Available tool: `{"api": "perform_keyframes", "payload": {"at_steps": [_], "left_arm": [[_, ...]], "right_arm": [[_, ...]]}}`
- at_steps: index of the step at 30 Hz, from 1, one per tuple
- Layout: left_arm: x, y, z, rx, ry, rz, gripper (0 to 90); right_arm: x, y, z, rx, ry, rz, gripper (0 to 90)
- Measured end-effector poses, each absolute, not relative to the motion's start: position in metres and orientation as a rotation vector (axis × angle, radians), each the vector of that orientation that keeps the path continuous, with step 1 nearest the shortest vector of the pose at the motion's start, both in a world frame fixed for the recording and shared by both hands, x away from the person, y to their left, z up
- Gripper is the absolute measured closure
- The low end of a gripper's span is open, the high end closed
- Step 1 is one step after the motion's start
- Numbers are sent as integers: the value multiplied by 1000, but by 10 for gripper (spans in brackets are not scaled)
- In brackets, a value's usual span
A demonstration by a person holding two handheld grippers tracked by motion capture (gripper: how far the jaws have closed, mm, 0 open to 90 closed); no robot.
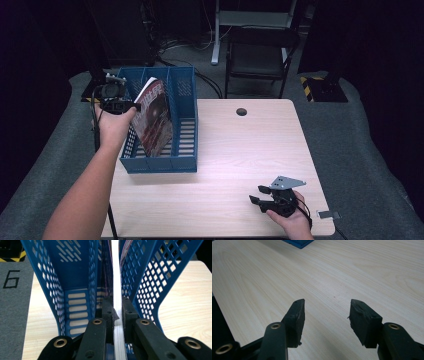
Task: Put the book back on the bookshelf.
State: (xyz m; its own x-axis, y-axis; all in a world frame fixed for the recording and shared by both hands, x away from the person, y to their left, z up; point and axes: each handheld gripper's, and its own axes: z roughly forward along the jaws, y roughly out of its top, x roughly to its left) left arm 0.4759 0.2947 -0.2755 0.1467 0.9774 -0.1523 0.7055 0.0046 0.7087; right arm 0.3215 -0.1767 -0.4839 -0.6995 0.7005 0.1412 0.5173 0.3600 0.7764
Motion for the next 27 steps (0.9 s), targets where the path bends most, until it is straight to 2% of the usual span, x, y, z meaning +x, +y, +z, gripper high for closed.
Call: {"api": "perform_keyframes", "payload": {"at_steps": [27], "left_arm": [[506, 281, -275, 1647, 1657, 641, 841]], "right_arm": [[322, -176, -485, 1085, 2407, 1250, 461]]}}
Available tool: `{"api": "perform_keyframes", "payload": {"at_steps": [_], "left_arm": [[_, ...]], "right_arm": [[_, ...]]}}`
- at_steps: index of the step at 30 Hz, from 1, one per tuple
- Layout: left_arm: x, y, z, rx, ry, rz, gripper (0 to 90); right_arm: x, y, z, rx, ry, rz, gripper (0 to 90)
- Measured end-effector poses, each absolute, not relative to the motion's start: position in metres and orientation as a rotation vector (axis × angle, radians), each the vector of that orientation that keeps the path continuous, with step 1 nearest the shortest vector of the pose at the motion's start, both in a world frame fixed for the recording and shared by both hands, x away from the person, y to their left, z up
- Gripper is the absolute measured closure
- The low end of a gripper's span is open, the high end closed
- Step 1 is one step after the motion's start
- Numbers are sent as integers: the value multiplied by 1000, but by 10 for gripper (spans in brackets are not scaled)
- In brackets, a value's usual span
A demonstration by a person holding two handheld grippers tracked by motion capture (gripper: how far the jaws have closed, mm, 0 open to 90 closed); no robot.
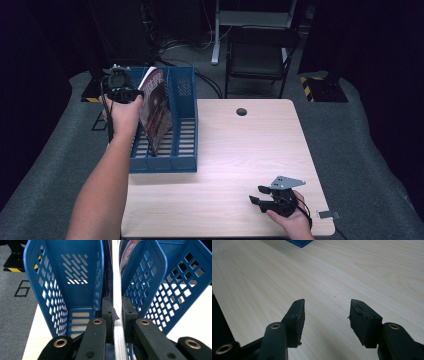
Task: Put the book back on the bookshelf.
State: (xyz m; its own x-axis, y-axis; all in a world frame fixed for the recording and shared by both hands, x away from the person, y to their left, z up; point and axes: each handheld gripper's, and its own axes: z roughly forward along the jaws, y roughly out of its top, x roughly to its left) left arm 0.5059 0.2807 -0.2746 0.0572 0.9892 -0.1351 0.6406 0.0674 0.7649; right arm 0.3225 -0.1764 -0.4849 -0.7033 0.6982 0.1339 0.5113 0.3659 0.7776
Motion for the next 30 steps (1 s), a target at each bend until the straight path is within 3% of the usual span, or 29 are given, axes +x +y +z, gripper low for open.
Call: {"api": "perform_keyframes", "payload": {"at_steps": [30], "left_arm": [[504, 283, -300, 1590, 1637, 700, 829]], "right_arm": [[323, -175, -486, 1062, 2429, 1234, 461]]}}
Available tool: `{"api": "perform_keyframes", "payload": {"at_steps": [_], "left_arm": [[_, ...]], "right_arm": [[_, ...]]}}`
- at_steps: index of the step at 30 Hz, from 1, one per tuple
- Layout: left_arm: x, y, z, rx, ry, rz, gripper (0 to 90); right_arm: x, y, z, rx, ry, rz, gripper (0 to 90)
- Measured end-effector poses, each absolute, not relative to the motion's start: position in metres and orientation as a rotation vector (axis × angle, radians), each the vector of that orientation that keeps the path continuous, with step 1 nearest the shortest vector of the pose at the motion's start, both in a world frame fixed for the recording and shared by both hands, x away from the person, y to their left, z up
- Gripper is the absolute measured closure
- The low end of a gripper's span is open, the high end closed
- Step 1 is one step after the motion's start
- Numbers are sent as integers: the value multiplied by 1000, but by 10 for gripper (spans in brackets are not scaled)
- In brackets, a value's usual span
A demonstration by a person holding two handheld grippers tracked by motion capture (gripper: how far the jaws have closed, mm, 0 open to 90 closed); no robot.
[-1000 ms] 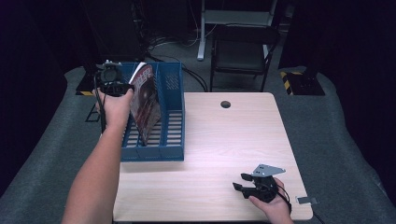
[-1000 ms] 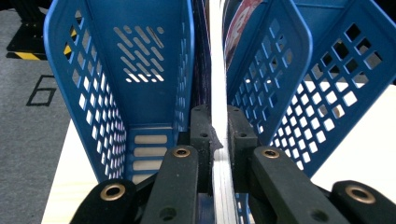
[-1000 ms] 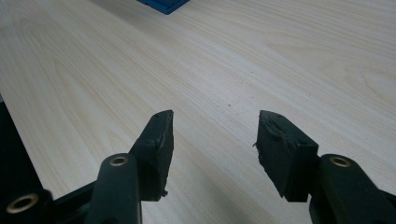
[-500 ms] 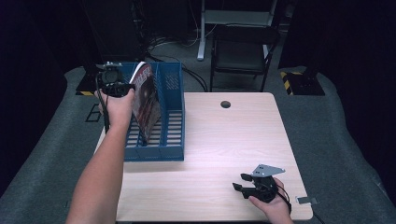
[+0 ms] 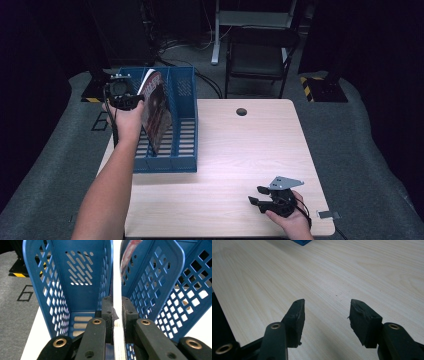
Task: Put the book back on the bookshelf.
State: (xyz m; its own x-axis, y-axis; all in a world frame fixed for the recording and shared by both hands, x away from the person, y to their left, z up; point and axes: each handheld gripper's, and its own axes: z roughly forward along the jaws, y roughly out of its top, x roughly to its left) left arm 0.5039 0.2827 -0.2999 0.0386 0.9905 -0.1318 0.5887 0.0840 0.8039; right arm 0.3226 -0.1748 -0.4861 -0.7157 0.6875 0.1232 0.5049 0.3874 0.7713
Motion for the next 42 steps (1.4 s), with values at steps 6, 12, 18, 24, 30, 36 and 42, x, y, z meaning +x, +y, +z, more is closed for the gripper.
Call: {"api": "perform_keyframes", "payload": {"at_steps": [6, 12, 18, 24, 30, 36, 42], "left_arm": [[502, 281, -300, 1612, 1634, 691, 735], [502, 284, -301, 1612, 1646, 654, 680], [502, 289, -303, 1595, 1645, 618, 587], [500, 291, -304, 1600, 1647, 598, 546], [499, 292, -304, 1600, 1637, 586, 538], [497, 291, -305, 1612, 1621, 569, 516], [496, 294, -304, 1605, 1626, 564, 509]], "right_arm": [[323, -175, -486, 1062, 2428, 1236, 461], [323, -173, -486, 1072, 2425, 1238, 461], [323, -173, -486, 1065, 2442, 1226, 461], [324, -173, -486, 1056, 2445, 1225, 461], [324, -172, -487, 1071, 2424, 1227, 461], [323, -171, -487, 1067, 2440, 1222, 461], [324, -172, -487, 1057, 2435, 1226, 461]]}}
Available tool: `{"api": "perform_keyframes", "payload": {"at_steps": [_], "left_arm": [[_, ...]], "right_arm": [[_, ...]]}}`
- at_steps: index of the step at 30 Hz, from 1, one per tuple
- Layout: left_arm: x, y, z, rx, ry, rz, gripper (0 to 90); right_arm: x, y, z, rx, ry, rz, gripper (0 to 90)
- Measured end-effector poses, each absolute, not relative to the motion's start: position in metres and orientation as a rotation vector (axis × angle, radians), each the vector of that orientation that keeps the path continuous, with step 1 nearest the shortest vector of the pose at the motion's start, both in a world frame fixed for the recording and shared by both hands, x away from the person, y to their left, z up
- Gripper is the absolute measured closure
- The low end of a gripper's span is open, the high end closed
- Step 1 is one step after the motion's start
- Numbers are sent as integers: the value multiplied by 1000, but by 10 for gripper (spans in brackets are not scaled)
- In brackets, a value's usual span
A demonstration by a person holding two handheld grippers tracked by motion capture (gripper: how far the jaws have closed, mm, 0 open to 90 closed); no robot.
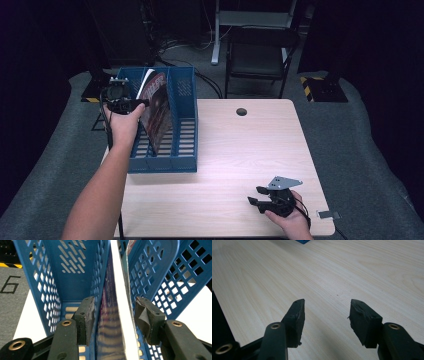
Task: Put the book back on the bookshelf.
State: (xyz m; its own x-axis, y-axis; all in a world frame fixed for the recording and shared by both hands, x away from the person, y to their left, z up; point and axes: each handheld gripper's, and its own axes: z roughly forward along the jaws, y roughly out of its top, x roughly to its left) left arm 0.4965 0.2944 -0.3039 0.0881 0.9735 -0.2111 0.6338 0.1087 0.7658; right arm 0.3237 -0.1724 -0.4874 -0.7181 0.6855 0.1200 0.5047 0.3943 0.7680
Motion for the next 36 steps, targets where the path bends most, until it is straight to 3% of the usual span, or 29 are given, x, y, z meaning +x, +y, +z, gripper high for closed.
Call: {"api": "perform_keyframes", "payload": {"at_steps": [36], "left_arm": [[468, 311, -267, 1631, 1513, 526, 505]], "right_arm": [[324, -174, -488, 1084, 2434, 1215, 459]]}}
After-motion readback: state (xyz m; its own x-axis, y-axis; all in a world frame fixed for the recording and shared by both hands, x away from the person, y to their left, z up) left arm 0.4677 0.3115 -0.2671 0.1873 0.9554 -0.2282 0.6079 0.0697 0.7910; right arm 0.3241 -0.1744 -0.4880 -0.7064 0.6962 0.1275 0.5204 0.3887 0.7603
